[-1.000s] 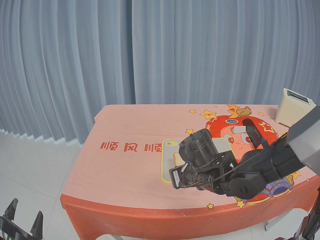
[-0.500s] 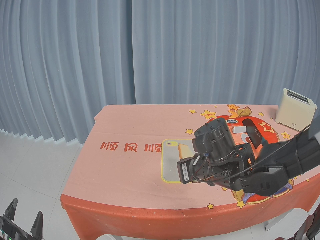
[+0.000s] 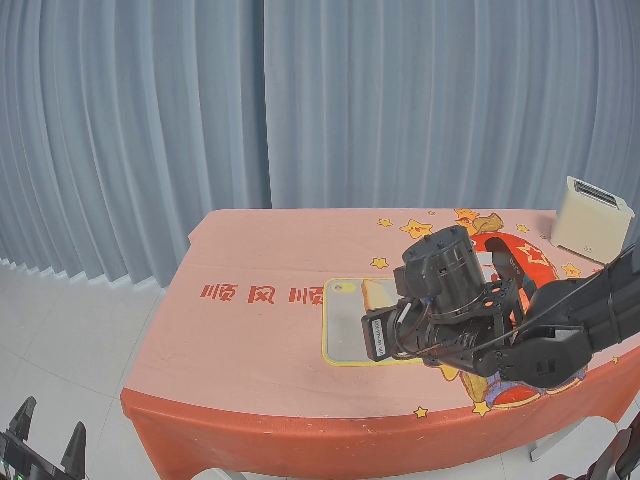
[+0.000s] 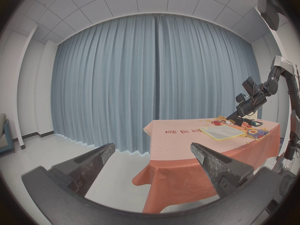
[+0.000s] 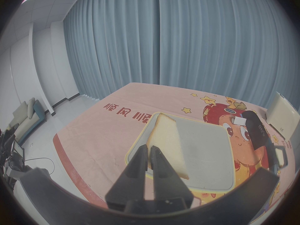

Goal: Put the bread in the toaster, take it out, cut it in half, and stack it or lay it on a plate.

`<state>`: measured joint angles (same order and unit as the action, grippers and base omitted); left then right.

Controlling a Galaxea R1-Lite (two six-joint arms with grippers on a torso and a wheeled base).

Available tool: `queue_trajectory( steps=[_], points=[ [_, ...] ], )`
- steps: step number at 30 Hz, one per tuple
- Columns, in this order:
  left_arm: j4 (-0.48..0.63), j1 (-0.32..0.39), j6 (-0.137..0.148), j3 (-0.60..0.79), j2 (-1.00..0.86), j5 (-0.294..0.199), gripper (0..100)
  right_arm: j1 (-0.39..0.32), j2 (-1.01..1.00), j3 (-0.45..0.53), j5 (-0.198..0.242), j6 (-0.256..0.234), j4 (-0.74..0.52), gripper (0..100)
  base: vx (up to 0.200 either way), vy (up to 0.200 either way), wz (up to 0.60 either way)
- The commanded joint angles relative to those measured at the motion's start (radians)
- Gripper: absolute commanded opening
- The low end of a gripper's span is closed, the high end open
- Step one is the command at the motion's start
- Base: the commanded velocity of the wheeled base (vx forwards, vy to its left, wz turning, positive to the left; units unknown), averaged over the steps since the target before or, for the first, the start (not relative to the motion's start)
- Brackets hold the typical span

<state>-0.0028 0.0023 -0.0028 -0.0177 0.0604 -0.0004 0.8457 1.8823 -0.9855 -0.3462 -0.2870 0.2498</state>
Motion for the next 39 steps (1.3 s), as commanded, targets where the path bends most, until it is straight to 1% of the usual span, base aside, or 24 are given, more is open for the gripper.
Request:
queue_trajectory(
  steps=[1, 22, 39],
  points=[
    [0.001, 0.001, -0.002, 0.018, -0.001, 0.000, 100, 0.001, -0.002, 0.008, -0.001, 0.000, 0.002, 0, 0.000, 0.000, 0.00],
    [0.000, 0.001, -0.003, 0.018, -0.001, 0.002, 100, 0.001, 0.003, 0.016, -0.001, 0.000, 0.002, 0, 0.000, 0.000, 0.00],
    [0.000, 0.001, -0.005, 0.018, -0.001, 0.002, 100, 0.001, 0.004, 0.021, -0.004, 0.000, 0.002, 0, 0.000, -0.200, 0.00]
  ],
)
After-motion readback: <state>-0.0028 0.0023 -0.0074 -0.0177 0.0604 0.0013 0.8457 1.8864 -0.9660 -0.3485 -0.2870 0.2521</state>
